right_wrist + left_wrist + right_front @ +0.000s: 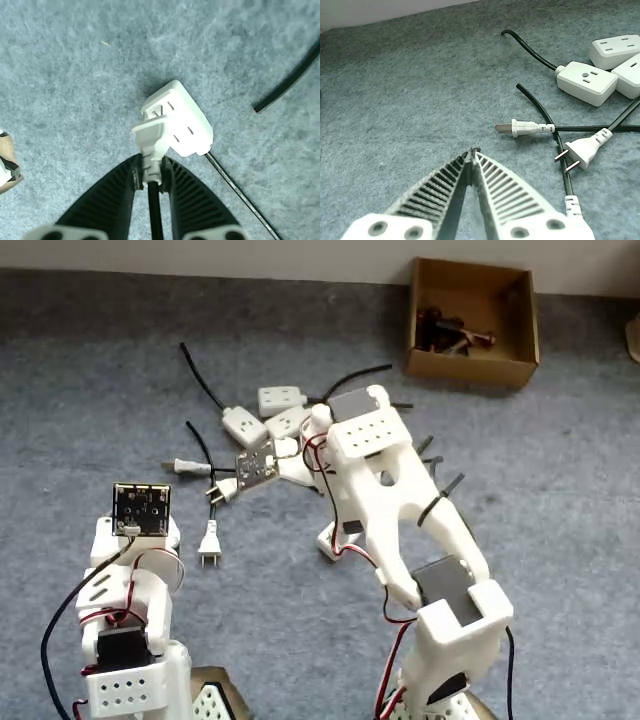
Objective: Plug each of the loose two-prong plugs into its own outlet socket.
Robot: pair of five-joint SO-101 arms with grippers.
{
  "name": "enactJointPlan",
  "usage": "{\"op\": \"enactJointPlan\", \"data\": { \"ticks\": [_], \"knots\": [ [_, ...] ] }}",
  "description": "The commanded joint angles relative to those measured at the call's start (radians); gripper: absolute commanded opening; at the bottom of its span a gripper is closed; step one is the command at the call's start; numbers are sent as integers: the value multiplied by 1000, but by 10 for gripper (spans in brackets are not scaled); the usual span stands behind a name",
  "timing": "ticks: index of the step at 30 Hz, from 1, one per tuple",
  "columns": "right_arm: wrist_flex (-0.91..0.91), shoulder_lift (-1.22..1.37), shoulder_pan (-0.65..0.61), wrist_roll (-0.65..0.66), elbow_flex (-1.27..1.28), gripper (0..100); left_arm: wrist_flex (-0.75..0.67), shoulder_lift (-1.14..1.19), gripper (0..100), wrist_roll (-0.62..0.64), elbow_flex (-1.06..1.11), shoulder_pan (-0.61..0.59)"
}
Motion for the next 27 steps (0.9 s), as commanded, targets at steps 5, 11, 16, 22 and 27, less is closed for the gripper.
{"op": "enactJointPlan", "data": {
  "ticks": [5, 11, 16, 22, 27],
  "knots": [
    [-18, -16, 13, 48, -8, 5, -5, -12, 7, 5, -28, -2],
    [-28, -16, 12, 54, -8, 5, -5, -12, 7, 5, -28, -1],
    [-51, -15, 7, 55, -8, 5, -32, -12, 7, -9, -5, 18],
    [-51, -15, 2, 55, -5, 5, -64, -12, 7, -34, 16, 18],
    [-50, -15, -4, 83, 2, 5, -66, -12, 7, -34, 18, 18]
  ]
}}
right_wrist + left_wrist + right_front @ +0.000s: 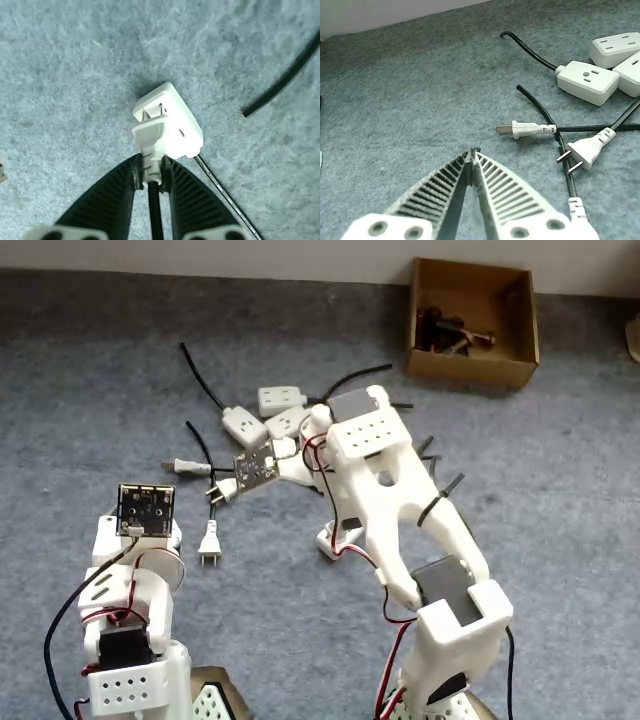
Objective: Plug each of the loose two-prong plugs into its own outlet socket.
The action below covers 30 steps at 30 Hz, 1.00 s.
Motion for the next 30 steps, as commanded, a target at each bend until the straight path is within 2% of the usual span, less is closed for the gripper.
{"op": "enactJointPlan", "data": {
  "ticks": [1, 5, 18, 30],
  "knots": [
    [-7, -13, -4, 38, -1, 5, -23, -13, 7, -8, -12, 18],
    [-4, -13, -8, 21, 1, 5, -23, -13, 7, -8, -12, 18],
    [-25, -15, -145, -58, 64, 5, -23, -13, 7, -9, -10, 18],
    [-12, -22, -124, -94, 56, 5, -23, -13, 7, -9, -10, 18]
  ]
}}
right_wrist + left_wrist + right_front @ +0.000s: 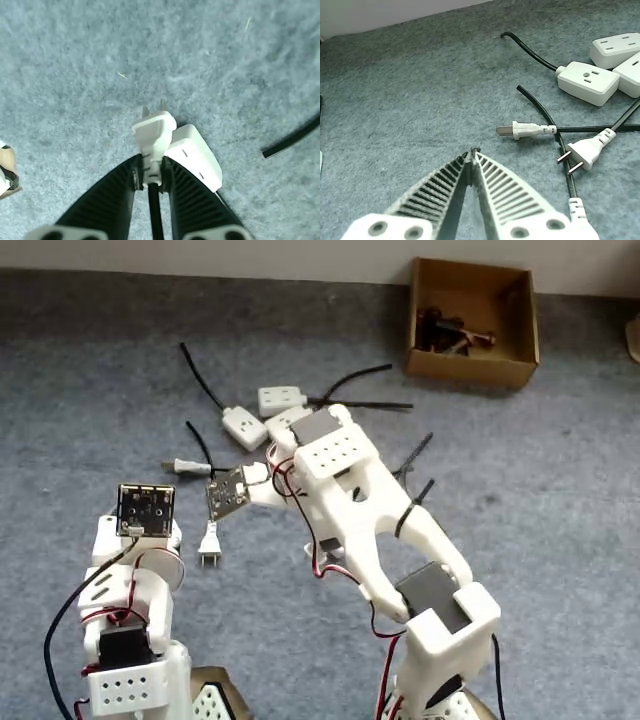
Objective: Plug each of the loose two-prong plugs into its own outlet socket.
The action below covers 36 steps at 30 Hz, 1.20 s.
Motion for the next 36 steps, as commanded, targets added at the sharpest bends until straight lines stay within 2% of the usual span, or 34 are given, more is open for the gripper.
{"op": "enactJointPlan", "data": {
  "ticks": [1, 11, 27, 36],
  "knots": [
    [27, -22, 4, -12, -12, 5, -23, -13, 7, -9, -10, 18],
    [182, -25, 73, -12, -298, 5, -25, -13, 7, -9, -8, 18],
    [173, -4, 189, -46, -297, 5, -25, -13, 7, -9, -7, 19],
    [174, 59, 191, -3, -305, 5, -25, -13, 7, -9, -5, 19]
  ]
}}
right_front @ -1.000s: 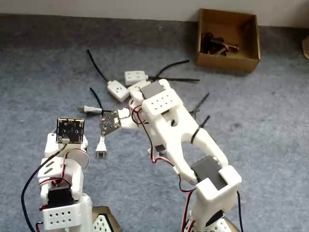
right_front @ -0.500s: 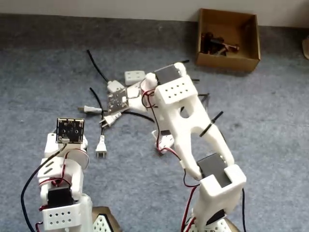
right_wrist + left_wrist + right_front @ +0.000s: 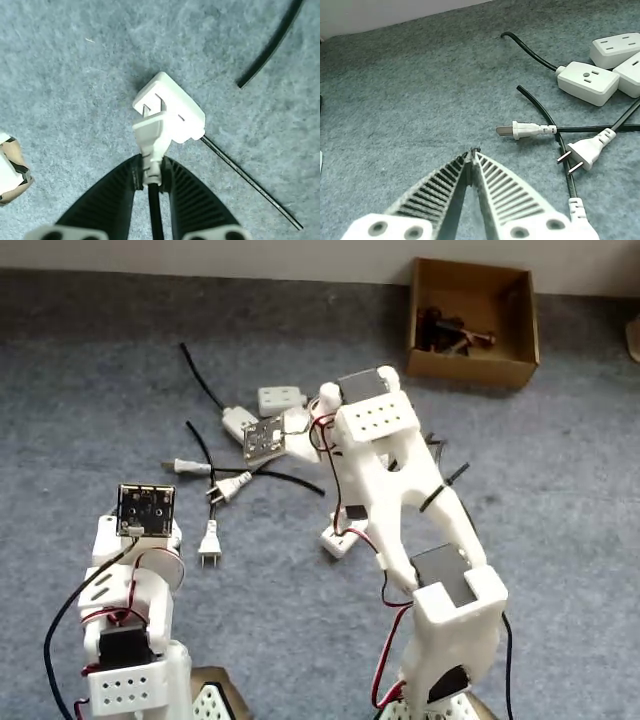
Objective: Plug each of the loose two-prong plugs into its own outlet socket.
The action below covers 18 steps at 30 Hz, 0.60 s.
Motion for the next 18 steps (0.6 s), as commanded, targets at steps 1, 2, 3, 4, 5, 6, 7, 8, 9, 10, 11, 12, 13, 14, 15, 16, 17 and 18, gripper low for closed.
{"op": "enactJointPlan", "data": {
  "ticks": [1, 2, 3, 4, 5, 6, 7, 8, 9, 10, 11, 12, 13, 14, 15, 16, 17, 18],
  "knots": [
    [10, -18, 12, 48, -56, 5, -25, -13, 7, -9, -5, 19],
    [10, -18, 12, 52, -58, 5, -25, -13, 7, -9, -5, 19],
    [12, -19, 13, 52, -58, 5, -25, -13, 7, -9, -5, 19],
    [12, -19, 15, 52, -58, 5, -25, -13, 7, -9, -5, 19],
    [12, -19, 16, 52, -58, 5, -25, -13, 7, -9, -5, 19],
    [12, -19, 22, 52, -58, 5, -25, -13, 7, -9, -4, 19],
    [12, -19, 25, 54, -58, 5, -25, -13, 7, -9, -4, 19],
    [10, -19, 27, 54, -58, 5, -25, -13, 7, -9, -4, 19],
    [10, -19, 27, 52, -58, 5, -25, -13, 7, -9, -4, 19],
    [10, -19, 22, 49, -58, 5, -25, -13, 7, -9, -4, 19],
    [10, -19, 19, 46, -58, 5, -25, -13, 7, -9, -4, 13],
    [10, -19, 8, 26, -58, 5, -25, -13, 7, -9, -4, 13],
    [10, -19, -5, -11, -58, 5, -25, -13, 7, -9, -4, 13],
    [5, -19, -22, -49, -58, 5, -25, -13, 7, -9, -4, 15],
    [5, -19, -41, -80, -58, 5, -25, -13, 7, -11, -4, 13],
    [5, -19, -53, -91, -58, 5, -26, -13, 7, -11, -4, 13],
    [4, -19, -54, -86, -58, 5, -26, -13, 7, -11, -4, 13],
    [4, -18, -56, -78, -58, 5, -34, -13, 7, -11, -4, 13]
  ]
}}
